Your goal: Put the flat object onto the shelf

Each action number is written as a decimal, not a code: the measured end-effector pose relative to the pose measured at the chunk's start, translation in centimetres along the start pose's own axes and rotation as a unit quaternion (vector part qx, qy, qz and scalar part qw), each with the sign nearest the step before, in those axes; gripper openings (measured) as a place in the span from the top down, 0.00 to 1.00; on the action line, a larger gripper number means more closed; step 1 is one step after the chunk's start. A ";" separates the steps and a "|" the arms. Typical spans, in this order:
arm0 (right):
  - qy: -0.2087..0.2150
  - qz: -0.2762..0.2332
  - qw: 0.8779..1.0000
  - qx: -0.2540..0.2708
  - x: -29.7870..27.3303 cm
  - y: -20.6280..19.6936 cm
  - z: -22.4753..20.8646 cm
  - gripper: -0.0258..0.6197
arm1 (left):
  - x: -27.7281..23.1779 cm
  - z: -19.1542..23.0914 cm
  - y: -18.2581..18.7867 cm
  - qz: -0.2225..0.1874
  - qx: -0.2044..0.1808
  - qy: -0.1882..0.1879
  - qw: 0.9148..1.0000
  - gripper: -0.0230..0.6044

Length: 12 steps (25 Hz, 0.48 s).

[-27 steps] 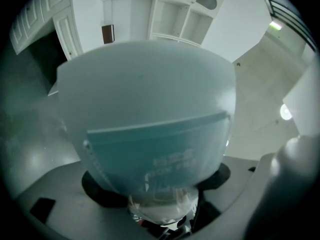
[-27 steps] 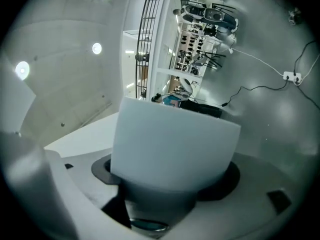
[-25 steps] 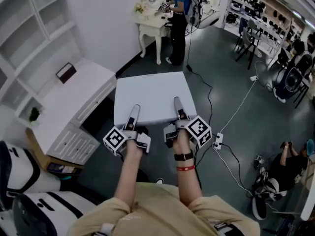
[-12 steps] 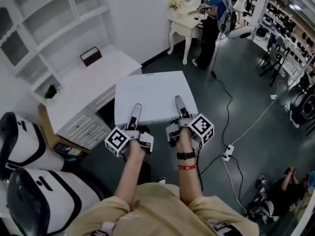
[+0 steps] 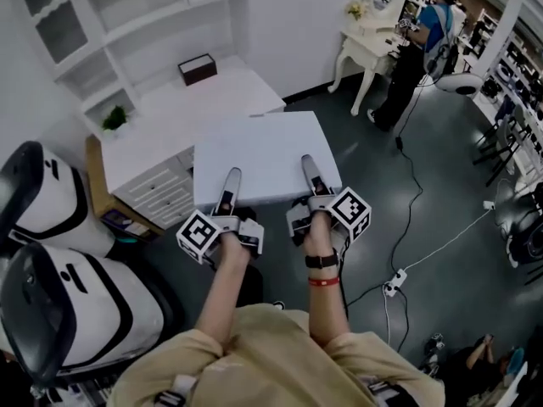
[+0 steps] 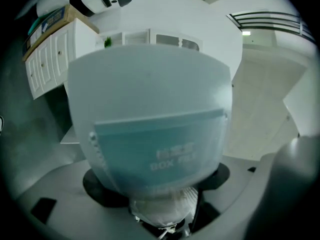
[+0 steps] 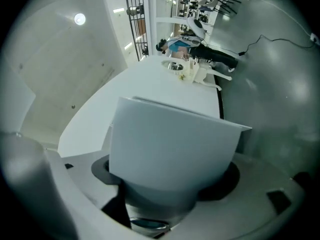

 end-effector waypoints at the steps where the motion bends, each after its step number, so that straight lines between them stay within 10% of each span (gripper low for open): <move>1: 0.001 0.011 1.000 0.003 -1.1 -0.4 0.3 0.37 | 0.2 0.2 0.8 -0.009 0.001 0.002 1.000 0.37; 12: 0.020 0.103 0.994 0.011 -11.7 -4.3 1.6 0.37 | 0.7 1.6 8.8 -0.093 -0.010 0.023 0.995 0.38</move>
Point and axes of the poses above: the fingertips, and each gripper's own axes: x backward along the fingers, z to its left, y out of its top, the point moved 8 cm from there along x, backward along the fingers, and after that the axes turned 7 degrees about z, right-handed, at the moved point
